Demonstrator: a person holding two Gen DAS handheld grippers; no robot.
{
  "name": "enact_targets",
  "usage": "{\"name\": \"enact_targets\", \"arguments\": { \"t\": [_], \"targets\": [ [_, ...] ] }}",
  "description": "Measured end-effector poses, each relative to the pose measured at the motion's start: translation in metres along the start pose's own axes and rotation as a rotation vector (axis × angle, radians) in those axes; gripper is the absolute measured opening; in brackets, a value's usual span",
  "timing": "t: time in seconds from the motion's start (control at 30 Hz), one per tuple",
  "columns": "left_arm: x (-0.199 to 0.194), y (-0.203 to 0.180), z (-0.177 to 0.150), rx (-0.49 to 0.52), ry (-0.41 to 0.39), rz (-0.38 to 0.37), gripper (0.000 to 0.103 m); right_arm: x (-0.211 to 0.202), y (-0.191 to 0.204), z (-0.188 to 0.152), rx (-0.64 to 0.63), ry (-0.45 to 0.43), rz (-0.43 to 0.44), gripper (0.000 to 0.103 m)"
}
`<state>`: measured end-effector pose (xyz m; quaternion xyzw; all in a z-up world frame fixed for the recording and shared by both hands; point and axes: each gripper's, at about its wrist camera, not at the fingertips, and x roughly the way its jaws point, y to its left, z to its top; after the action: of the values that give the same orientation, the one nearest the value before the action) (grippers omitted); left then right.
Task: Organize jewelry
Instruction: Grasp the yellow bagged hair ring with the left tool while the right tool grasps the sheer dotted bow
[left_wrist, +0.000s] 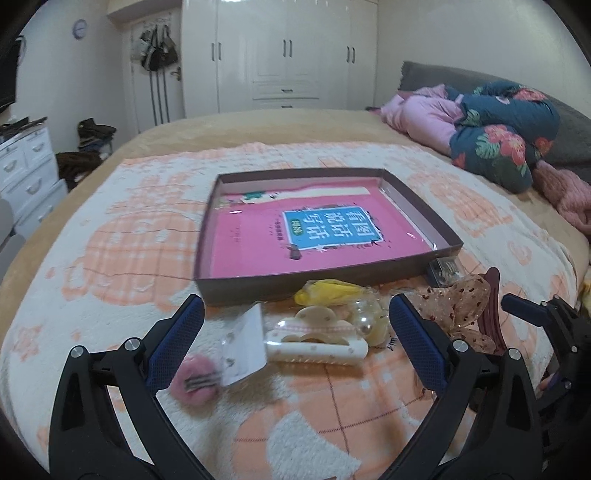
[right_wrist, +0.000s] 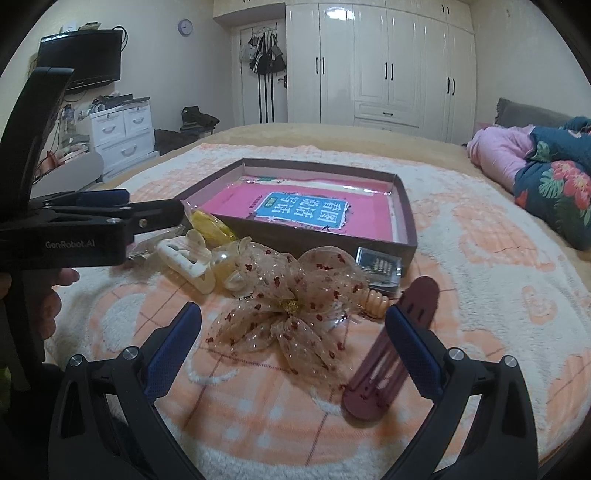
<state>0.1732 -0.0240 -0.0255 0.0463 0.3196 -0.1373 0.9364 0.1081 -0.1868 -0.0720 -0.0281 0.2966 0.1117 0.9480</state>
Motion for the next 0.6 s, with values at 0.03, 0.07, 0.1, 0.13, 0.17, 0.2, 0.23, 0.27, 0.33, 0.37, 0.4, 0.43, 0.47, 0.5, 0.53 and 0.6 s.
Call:
{"name": "enact_targets", "arguments": {
  "t": [0.03,0.07,0.1,0.13,0.17,0.2,0.23,0.27,0.33,0.37,0.4,0.43,0.47,0.5,0.53,0.6],
  "targets": [
    [0.003,-0.001,0.001,0.008,0.003,-0.007,0.089,0.004,-0.001,0.001,0.007,0.008,0.003,0.097],
    [0.005,-0.002,0.002,0.015,0.006,-0.015,0.087,0.007,-0.002,0.001,0.014,0.012,0.007,0.097],
    [0.007,-0.003,0.003,0.02,0.012,-0.025,0.086,0.01,-0.003,0.001,0.025,0.015,0.012,0.097],
    [0.011,-0.005,0.004,0.025,0.02,-0.04,0.085,0.012,-0.003,0.002,0.033,0.018,0.014,0.096],
    [0.013,-0.006,0.004,0.029,0.026,-0.053,0.083,0.015,-0.004,0.003,0.041,0.021,0.014,0.094],
    [0.016,-0.008,0.004,0.038,0.033,-0.069,0.08,0.017,-0.004,0.004,0.045,0.022,0.012,0.091],
    [0.018,-0.009,0.005,0.043,0.036,-0.074,0.078,0.019,-0.005,0.004,0.047,0.023,0.009,0.082],
    [0.021,-0.009,0.005,0.045,0.039,-0.08,0.076,0.022,-0.005,0.004,0.046,0.026,0.005,0.075],
    [0.026,-0.011,0.005,0.04,0.048,-0.099,0.074,0.025,-0.006,0.004,0.048,0.032,0.008,0.064],
    [0.027,-0.011,0.005,0.04,0.049,-0.103,0.072,0.026,-0.007,0.003,0.049,0.032,0.01,0.053],
    [0.03,-0.012,0.005,0.042,0.054,-0.106,0.068,0.027,-0.008,0.003,0.049,0.031,0.012,0.047],
    [0.032,-0.013,0.006,0.041,0.057,-0.106,0.066,0.027,-0.01,0.003,0.051,0.028,0.016,0.04],
    [0.034,-0.013,0.006,0.04,0.064,-0.107,0.062,0.026,-0.011,0.002,0.051,0.023,0.016,0.032],
    [0.038,-0.013,0.006,0.038,0.073,-0.108,0.057,0.025,-0.012,0.002,0.05,0.018,0.017,0.028],
    [0.039,-0.013,0.005,0.037,0.077,-0.113,0.055,0.023,-0.014,0.002,0.05,0.01,0.019,0.022],
    [0.042,-0.015,0.005,0.035,0.08,-0.121,0.049,0.019,-0.017,0.002,0.055,0.002,0.02,0.018]
  ]
}}
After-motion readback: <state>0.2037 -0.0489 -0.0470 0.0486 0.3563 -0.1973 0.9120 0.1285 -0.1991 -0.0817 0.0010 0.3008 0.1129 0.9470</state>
